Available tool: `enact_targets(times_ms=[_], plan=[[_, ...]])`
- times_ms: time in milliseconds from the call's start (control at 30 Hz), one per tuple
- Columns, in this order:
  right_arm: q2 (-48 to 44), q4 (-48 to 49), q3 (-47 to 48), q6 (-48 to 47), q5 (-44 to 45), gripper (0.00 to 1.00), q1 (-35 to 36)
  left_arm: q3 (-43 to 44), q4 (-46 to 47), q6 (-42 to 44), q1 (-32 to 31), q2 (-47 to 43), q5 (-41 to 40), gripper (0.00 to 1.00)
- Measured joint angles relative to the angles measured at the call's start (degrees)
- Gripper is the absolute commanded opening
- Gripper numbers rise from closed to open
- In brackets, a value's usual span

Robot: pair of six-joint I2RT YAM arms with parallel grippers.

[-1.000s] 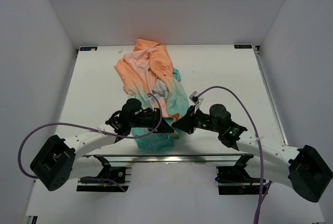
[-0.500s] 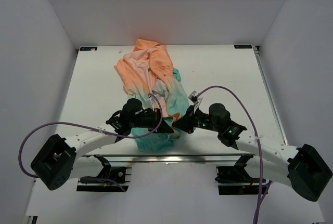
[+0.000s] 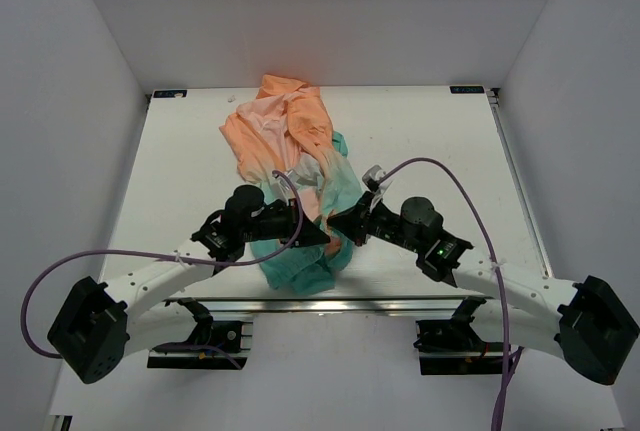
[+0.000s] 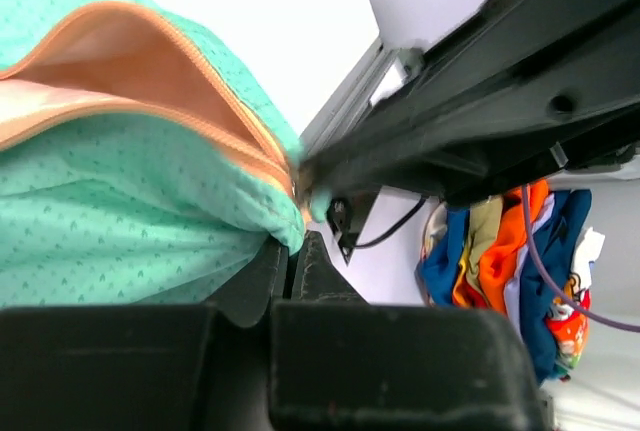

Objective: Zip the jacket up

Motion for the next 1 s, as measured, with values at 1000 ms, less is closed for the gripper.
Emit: enact_targets(times_ms=[1000], plan=[[41.7, 7.6, 35.2, -16.6, 16.4, 0.0, -13.6, -13.4, -28.6, -5.6, 0.1, -16.7, 2.6, 0.0]])
